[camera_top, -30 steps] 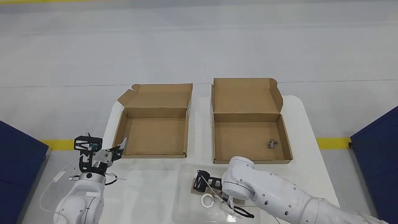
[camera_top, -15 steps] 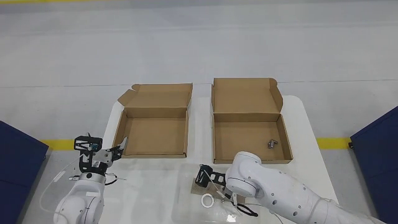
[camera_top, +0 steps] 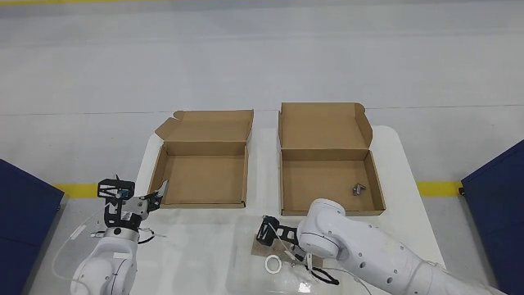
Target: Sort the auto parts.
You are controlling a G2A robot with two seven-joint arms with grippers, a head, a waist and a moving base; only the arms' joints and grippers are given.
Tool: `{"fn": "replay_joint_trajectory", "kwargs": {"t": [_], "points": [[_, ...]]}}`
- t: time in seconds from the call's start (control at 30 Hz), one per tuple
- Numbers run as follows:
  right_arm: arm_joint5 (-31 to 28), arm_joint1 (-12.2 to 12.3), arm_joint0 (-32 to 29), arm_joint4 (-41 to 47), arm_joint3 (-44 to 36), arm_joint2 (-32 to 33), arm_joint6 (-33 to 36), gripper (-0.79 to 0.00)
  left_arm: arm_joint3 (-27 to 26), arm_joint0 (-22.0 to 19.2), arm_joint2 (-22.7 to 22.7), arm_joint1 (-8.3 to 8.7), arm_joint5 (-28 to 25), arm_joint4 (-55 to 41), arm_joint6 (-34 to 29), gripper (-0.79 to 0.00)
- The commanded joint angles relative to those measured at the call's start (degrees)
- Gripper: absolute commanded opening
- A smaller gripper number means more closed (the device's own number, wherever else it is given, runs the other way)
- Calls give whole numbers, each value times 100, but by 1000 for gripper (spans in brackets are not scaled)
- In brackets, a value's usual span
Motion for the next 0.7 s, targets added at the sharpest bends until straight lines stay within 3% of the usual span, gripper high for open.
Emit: {"fn": "replay_joint_trajectory", "kwargs": {"t": [0.0, 0.43, 0.67], "points": [[-158, 75, -34, 416, -24, 327, -19, -785, 0, 0, 0, 0, 0, 0, 0, 0], [-1295, 677, -987, 3188, -275, 2667, -184, -785, 0, 0, 0, 0, 0, 0, 0, 0], [-1543, 911, -1335, 4537, 21, 3104, -432, -785, 0, 0, 0, 0, 0, 0, 0, 0]]}}
